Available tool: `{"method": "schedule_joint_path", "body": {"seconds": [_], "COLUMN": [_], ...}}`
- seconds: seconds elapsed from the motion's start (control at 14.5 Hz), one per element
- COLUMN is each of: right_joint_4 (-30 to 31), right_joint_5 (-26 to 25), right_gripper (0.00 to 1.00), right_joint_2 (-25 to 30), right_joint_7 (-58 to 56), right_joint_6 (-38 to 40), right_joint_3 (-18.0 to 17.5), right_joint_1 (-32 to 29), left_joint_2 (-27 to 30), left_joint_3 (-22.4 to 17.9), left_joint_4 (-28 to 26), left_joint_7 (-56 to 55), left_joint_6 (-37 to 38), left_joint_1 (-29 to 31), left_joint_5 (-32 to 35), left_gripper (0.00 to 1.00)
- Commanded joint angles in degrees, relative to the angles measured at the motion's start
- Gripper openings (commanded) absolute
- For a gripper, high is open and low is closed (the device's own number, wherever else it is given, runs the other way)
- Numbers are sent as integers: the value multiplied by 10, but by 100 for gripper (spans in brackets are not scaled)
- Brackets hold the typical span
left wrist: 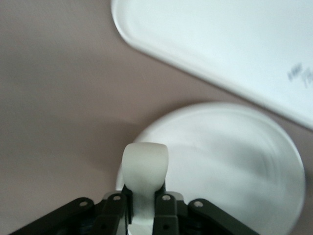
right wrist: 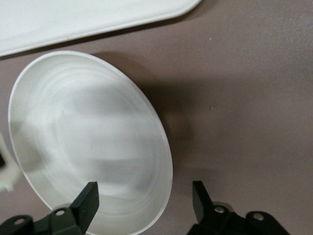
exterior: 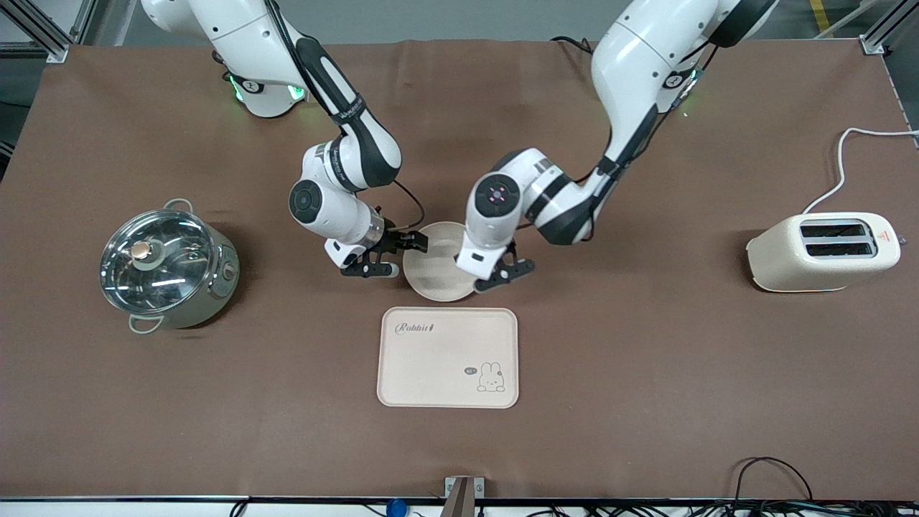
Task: Place bun in plate and plate on tray
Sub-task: 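Lower the bun onto the plate and open the left gripper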
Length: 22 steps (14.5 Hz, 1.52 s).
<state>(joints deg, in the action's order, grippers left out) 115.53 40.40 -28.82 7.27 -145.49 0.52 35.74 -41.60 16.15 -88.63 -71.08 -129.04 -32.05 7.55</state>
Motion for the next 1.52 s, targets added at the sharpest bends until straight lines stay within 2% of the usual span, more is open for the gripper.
{"method": "schedule_joint_path", "body": {"seconds": [0.0, 0.14, 0.28, 0.34, 0.41, 0.48, 0.55, 0.62, 0.69, 0.9, 1.17, 1.31, 1.45], "right_joint_4": [-7, -7, -7, -7, -6, -5, -4, -3, -3, -1, -6, -33, -85], "right_joint_5": [7, 7, 7, 7, 6, 6, 6, 6, 6, 6, 12, 14, 29], "right_gripper": [74, 66, 57, 48, 43, 38, 27, 8, 0, 0, 0, 0, 0], "right_joint_2": [-8, -11, -16, -17, -18, -21, -23, -23, -23, -20, 16, 12, -23], "right_joint_7": [-8, -8, -8, -8, -9, -9, -9, -9, -9, -9, -2, 0, 12], "right_joint_6": [-5, -6, -6, -8, -14, -19, -23, -24, -23, -20, -14, -16, -15], "right_joint_3": [7, 7, 7, 7, 7, 8, 8, 8, 8, 7, 5, 5, 6], "right_joint_1": [3, 6, 6, 6, 6, 6, 6, 6, 6, 1, 4, -1, -4], "left_joint_2": [-12, -25, -29, -26, -21, -10, 2, 23, 42, 101, 173, 213, 251], "left_joint_3": [-5, -5, -6, -5, -6, -6, -11, -12, -12, -12, -12, -12, -10], "left_joint_4": [4, 5, 5, 5, 6, 13, 20, 31, 46, 89, 98, 97, 97], "left_joint_7": [-14, -18, -17, -14, -13, -11, -7, -1, 17, 145, 337, 406, 470], "left_joint_6": [-33, -58, -65, -65, -64, -57, -41, -14, 15, 127, 202, 248, 287], "left_joint_1": [-19, -26, -29, -29, -28, -21, -18, -3, 24, 121, 236, 283, 323], "left_joint_5": [-17, -15, -14, -13, -10, -6, -6, -4, -3, -4, -3, -3, -3], "left_gripper": [36, 57, 73, 94, 100, 100, 100, 100, 100, 100, 100, 100, 100]}}
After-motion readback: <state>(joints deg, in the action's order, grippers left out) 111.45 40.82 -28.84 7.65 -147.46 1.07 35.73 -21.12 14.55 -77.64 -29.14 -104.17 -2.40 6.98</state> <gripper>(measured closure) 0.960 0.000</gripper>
